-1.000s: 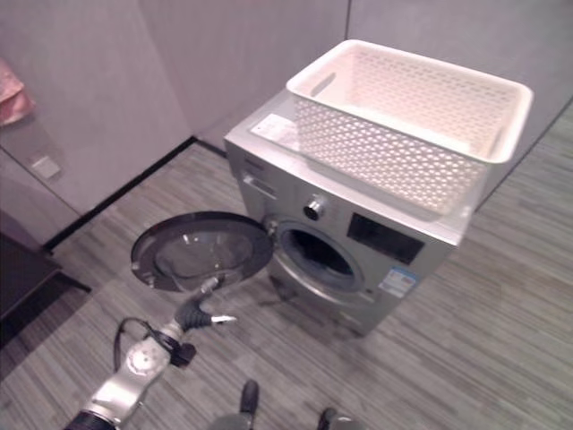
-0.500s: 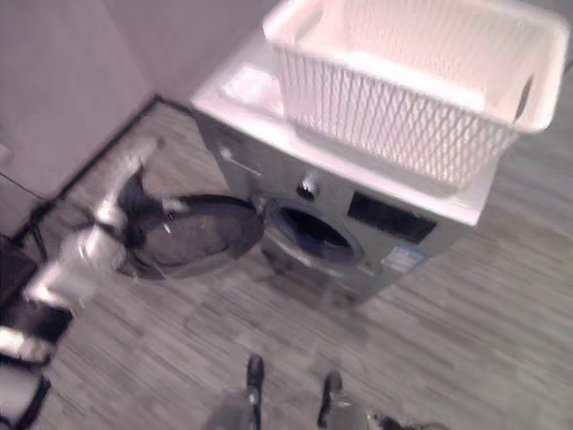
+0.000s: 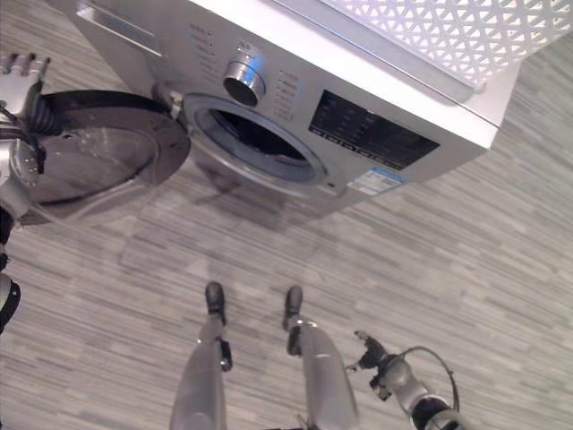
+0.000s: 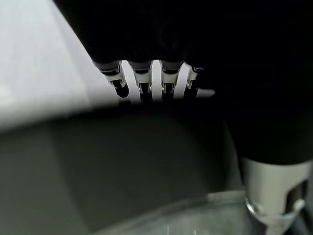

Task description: Grab the laundry basket,head to the washer,open it,put in the laundry and shut it.

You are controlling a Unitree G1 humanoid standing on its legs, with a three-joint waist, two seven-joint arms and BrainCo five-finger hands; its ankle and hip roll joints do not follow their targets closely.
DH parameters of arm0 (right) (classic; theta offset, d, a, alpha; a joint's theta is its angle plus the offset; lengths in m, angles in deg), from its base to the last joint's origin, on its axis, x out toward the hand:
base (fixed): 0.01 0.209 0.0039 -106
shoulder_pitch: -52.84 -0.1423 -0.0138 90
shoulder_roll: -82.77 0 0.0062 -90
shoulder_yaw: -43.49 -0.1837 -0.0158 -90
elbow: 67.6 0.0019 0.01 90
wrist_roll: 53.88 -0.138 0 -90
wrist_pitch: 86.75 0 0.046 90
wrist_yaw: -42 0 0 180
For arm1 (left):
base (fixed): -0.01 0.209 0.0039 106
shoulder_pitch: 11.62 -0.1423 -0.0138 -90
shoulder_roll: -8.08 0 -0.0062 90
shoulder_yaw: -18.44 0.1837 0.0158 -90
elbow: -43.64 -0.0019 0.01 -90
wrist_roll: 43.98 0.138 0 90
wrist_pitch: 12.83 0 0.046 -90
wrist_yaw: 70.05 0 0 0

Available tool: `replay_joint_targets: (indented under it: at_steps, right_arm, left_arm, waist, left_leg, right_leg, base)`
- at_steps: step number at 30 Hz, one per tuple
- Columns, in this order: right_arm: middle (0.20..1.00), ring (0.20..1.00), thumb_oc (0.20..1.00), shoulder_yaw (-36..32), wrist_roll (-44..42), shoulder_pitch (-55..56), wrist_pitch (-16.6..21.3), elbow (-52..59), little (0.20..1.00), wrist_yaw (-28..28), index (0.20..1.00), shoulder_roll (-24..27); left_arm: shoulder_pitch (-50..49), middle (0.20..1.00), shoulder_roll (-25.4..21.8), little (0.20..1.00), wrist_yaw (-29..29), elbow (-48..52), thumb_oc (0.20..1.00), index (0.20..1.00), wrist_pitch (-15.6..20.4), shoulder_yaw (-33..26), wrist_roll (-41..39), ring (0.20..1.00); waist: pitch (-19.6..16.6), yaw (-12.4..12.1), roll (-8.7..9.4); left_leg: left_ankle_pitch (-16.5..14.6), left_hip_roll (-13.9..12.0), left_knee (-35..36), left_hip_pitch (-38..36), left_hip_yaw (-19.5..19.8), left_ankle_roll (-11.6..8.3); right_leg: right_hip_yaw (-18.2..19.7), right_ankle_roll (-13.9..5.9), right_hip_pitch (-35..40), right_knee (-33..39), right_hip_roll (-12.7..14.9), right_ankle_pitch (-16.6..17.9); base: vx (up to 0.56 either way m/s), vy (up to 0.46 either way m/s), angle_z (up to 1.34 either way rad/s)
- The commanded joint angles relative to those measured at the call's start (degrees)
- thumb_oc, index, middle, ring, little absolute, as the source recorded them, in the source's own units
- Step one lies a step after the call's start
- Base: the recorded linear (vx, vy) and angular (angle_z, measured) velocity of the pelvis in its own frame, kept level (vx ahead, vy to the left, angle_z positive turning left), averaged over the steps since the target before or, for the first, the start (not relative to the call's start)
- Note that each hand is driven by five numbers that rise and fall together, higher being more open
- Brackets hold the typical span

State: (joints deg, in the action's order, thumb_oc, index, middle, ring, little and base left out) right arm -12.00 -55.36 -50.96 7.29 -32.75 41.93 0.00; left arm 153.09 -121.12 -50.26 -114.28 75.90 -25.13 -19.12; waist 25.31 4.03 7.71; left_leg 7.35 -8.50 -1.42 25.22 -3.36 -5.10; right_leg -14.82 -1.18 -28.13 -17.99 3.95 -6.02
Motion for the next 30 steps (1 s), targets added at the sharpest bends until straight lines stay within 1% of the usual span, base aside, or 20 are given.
replay_joint_targets:
  at_steps: [1, 4, 5, 6, 7, 9, 10, 11, 12, 14, 17, 18, 20, 22, 24, 25, 26, 27, 29, 30]
  right_arm:
    - [1.0, 1.0, 1.0, 1.0, -3.0, 1.1, 1.2, -0.2, 1.0, 0.1, 1.0, -0.6]
    - [1.0, 1.0, 1.0, 1.7, -3.8, 1.2, 0.9, 0.4, 1.0, -0.4, 1.0, -0.3]
    - [1.0, 1.0, 1.0, 3.2, -3.4, 0.1, -0.1, 2.4, 1.0, 0.7, 1.0, -2.3]
    - [1.0, 1.0, 1.0, 3.2, -3.3, 0.7, 0.7, 3.0, 1.0, 0.4, 1.0, -2.6]
    - [1.0, 1.0, 1.0, 3.8, -3.3, -0.2, 0.5, 2.1, 1.0, 0.3, 1.0, -2.9]
    - [1.0, 1.0, 1.0, 4.0, -3.4, -0.6, 0.7, 1.6, 1.0, 0.5, 1.0, -3.3]
    - [1.0, 1.0, 1.0, 4.8, -3.8, -0.8, 0.9, 2.1, 1.0, 0.6, 1.0, -3.6]
    - [1.0, 1.0, 1.0, 4.8, -3.9, -1.2, 0.9, 2.4, 1.0, 0.8, 1.0, -3.5]
    - [1.0, 1.0, 1.0, 4.8, -3.9, -1.1, 0.9, 2.4, 1.0, 0.8, 1.0, -3.4]
    - [1.0, 1.0, 1.0, 5.1, -3.8, -1.4, 0.2, 2.3, 1.0, 0.5, 1.0, -3.5]
    - [1.0, 1.0, 1.0, 5.6, -2.7, -1.0, -1.9, 1.4, 1.0, -0.4, 1.0, -4.4]
    - [1.0, 1.0, 1.0, 5.8, -1.3, -0.9, -3.3, 0.6, 1.0, -1.0, 1.0, -4.8]
    - [1.0, 1.0, 1.0, 5.7, -0.2, -0.4, -4.1, 0.8, 1.0, -2.0, 1.0, -4.1]
    - [1.0, 1.0, 1.0, 5.6, 0.7, -0.2, -4.4, 1.2, 1.0, -2.7, 1.0, -2.8]
    - [1.0, 1.0, 1.0, 5.0, 2.0, 0.1, -4.6, 1.5, 1.0, -2.9, 1.0, -1.7]
    - [1.0, 1.0, 1.0, 5.0, 2.0, 0.1, -4.7, 1.6, 1.0, -2.9, 1.0, -1.6]
    - [1.0, 1.0, 1.0, 4.7, 2.3, 0.5, -4.8, 1.6, 1.0, -2.9, 1.0, -1.4]
    - [1.0, 1.0, 1.0, 4.0, 2.9, 0.8, -5.0, 1.5, 1.0, -2.9, 1.0, -1.1]
    - [1.0, 1.0, 1.0, 4.0, 2.9, 0.8, -5.0, 1.5, 1.0, -2.9, 1.0, -1.1]
    - [1.0, 1.0, 1.0, 2.5, 3.9, 1.4, -5.0, 1.4, 1.0, -2.6, 1.0, -0.3]
  left_arm:
    - [7.5, 1.0, -2.1, 1.0, 0.4, -4.4, 1.0, 1.0, -0.9, 1.3, -3.2, 1.0]
    - [7.7, 1.0, -2.4, 1.0, -1.7, -6.0, 1.0, 1.0, -0.1, 1.8, -5.0, 1.0]
    - [7.8, 1.0, -2.3, 1.0, -2.1, -7.0, 1.0, 1.0, 0.3, 2.6, -6.2, 1.0]
    - [6.1, 1.0, -2.6, 1.0, -2.2, -7.0, 1.0, 1.0, 0.9, 1.3, -7.4, 1.0]
    - [5.9, 1.0, -2.1, 1.0, -1.8, -8.0, 1.0, 1.0, 0.4, 0.6, -7.9, 1.0]
    - [5.8, 1.0, -1.8, 1.0, -1.9, -7.8, 1.0, 1.0, 0.6, 1.0, -8.0, 1.0]
    - [5.0, 1.0, -1.1, 1.0, -1.8, -8.7, 1.0, 1.0, 0.0, 0.4, -8.1, 1.0]
    - [3.8, 1.0, -0.4, 1.0, -3.1, -10.1, 1.0, 1.0, -0.3, -0.2, -8.5, 1.0]
    - [3.8, 1.0, -0.4, 1.0, -3.1, -10.1, 1.0, 1.0, -0.3, -0.3, -8.5, 1.0]
    - [0.2, 1.0, 0.7, 1.0, -7.7, -13.3, 1.0, 1.0, -0.4, -2.9, -10.4, 1.0]
    - [-7.0, 1.0, 3.0, 1.0, -17.2, -16.1, 1.0, 1.0, -1.1, -8.0, -15.8, 1.0]
    - [-14.0, 1.0, 3.7, 1.0, -24.0, -16.0, 1.0, 1.0, -1.8, -10.0, -17.6, 1.0]
    - [-18.6, 1.0, 2.3, 1.0, -28.7, -14.4, 1.0, 1.0, -2.2, -10.0, -17.2, 1.0]
    - [-20.3, 1.0, 1.9, 1.0, -30.3, -13.6, 1.0, 1.0, -2.4, -9.7, -16.2, 1.0]
    - [-22.3, 1.0, 3.1, 1.0, -31.5, -13.9, 1.0, 1.0, -3.1, -9.2, -13.7, 1.0]
    - [-22.4, 1.0, 3.1, 1.0, -31.5, -13.9, 1.0, 1.0, -3.1, -9.3, -13.7, 1.0]
    - [-23.3, 1.0, 3.9, 1.0, -31.8, -13.5, 1.0, 1.0, -3.2, -9.3, -13.4, 1.0]
    - [-25.2, 1.0, 6.6, 1.0, -31.5, -12.0, 1.0, 1.0, -3.2, -9.8, -13.7, 1.0]
    - [-25.3, 1.0, 6.6, 1.0, -31.5, -11.9, 1.0, 1.0, -3.2, -9.8, -13.7, 1.0]
    - [-28.0, 1.0, 11.6, 1.0, -29.8, -7.3, 1.0, 1.0, -2.5, -10.6, -15.0, 1.0]
  waist:
    - [-2.2, -0.6, 3.98]
    - [-2.1, -0.6, 4.7]
    - [-2.1, -0.7, 4.69]
    - [-2.0, -0.9, 4.9]
    - [-2.0, -1.1, 4.88]
    - [-2.1, -1.1, 4.9]
    - [-2.3, -1.0, 5.33]
    - [-2.4, -0.9, 5.46]
    - [-2.4, -0.9, 5.42]
    - [-2.7, -0.9, 5.4]
    - [-3.5, -0.9, 5.34]
    - [-4.0, -0.9, 5.25]
    - [-4.3, -0.8, 5.15]
    - [-4.5, -0.3, 5.16]
    - [-4.6, 0.3, 5.15]
    - [-4.7, 0.3, 5.12]
    - [-4.8, 0.6, 5.03]
    - [-4.9, 0.8, 4.8]
    - [-4.9, 0.8, 4.77]
    - [-5.3, 1.1, 4.0]
  left_leg:
    - [-3.2, 0.7, -4.0, 4.6, 1.6, 1.5]
    - [-3.3, 0.5, -4.4, 5.4, 1.8, 1.44]
    - [-3.4, 0.5, -4.4, 5.5, 1.8, 1.42]
    - [-3.4, 0.5, -4.5, 5.5, 1.8, 1.43]
    - [-3.5, 0.4, -4.6, 5.8, 1.9, 1.47]
    - [-3.5, 0.4, -4.7, 6.0, 2.1, 1.49]
    - [-3.5, 0.3, -4.7, 6.2, 2.2, 1.44]
    - [-3.5, 0.3, -4.7, 6.1, 2.3, 1.4]
    - [-3.5, 0.3, -4.6, 6.1, 2.3, 1.4]
    - [-3.6, 0.3, -4.5, 5.9, 2.4, 1.39]
    - [-3.8, 0.2, -4.5, 5.3, 2.2, 1.4]
    - [-4.2, 0.0, -4.8, 4.8, 2.0, 1.46]
    - [-4.7, -0.2, -5.3, 4.5, 1.8, 1.51]
    - [-5.1, -0.4, -6.0, 4.3, 1.7, 1.56]
    - [-5.5, -0.5, -6.3, 3.7, 1.7, 1.61]
    - [-5.5, -0.5, -6.3, 3.7, 1.7, 1.61]
    - [-5.6, -0.5, -6.4, 3.5, 1.6, 1.67]
    - [-5.9, -0.5, -6.5, 2.6, 1.4, 1.77]
    - [-5.9, -0.5, -6.4, 2.6, 1.4, 1.77]
    - [-6.5, -0.3, -6.2, 0.8, 0.9, 2.05]
  right_leg:
    - [0.3, -9.07, 8.7, 19.2, 5.6, 12.5]
    - [0.3, -9.01, 8.2, 19.5, 5.4, 12.7]
    - [0.3, -8.98, 8.2, 19.5, 5.4, 12.7]
    - [0.4, -8.97, 8.0, 19.5, 5.5, 12.8]
    - [0.3, -8.92, 7.8, 19.5, 5.4, 12.7]
    - [0.1, -8.94, 7.8, 19.5, 5.4, 12.7]
    - [-0.1, -8.9, 7.8, 19.6, 5.2, 12.6]
    - [-0.2, -8.87, 7.8, 19.6, 5.2, 12.6]
    - [-0.2, -8.86, 7.8, 19.6, 5.2, 12.6]
    - [-0.2, -8.77, 8.1, 19.7, 5.1, 12.4]
    - [0.0, -8.55, 8.5, 19.7, 4.8, 12.2]
    - [0.3, -8.4, 8.8, 19.7, 4.6, 12.2]
    - [0.8, -8.25, 8.9, 19.4, 4.5, 12.2]
    - [1.1, -8.06, 8.9, 19.1, 4.2, 12.1]
    - [1.6, -7.89, 9.0, 18.6, 4.1, 11.9]
    - [1.6, -7.89, 9.0, 18.6, 4.1, 11.9]
    - [1.8, -7.84, 9.1, 18.4, 4.0, 11.7]
    - [2.0, -7.71, 9.5, 18.1, 4.0, 11.3]
    - [2.0, -7.71, 9.5, 18.1, 4.0, 11.3]
    - [2.4, -7.53, 10.3, 17.5, 4.3, 10.6]
  base:
    - [0.02, -0.035, 0.06]
    - [0.03, -0.025, 0.07]
    - [0.04, -0.005, 0.1]
    - [0.04, -0.004, 0.04]
    - [0.04, -0.014, 0.0]
    - [0.02, -0.022, 0.0]
    - [0.05, -0.047, 0.02]
    - [0.05, -0.047, 0.02]
    - [0.03, -0.019, 0.01]
    - [0.02, -0.012, 0.0]
    - [0.05, -0.026, -0.01]
    - [0.05, -0.022, -0.03]
    - [0.03, -0.023, -0.08]
    - [0.01, -0.03, -0.16]
    - [0.01, -0.015, -0.03]
    - [0.01, -0.009, -0.04]
    - [0.01, -0.017, -0.13]
    - [0.01, -0.018, -0.14]
    - [0.01, -0.004, -0.09]
    - [0.02, 0.009, -0.06]
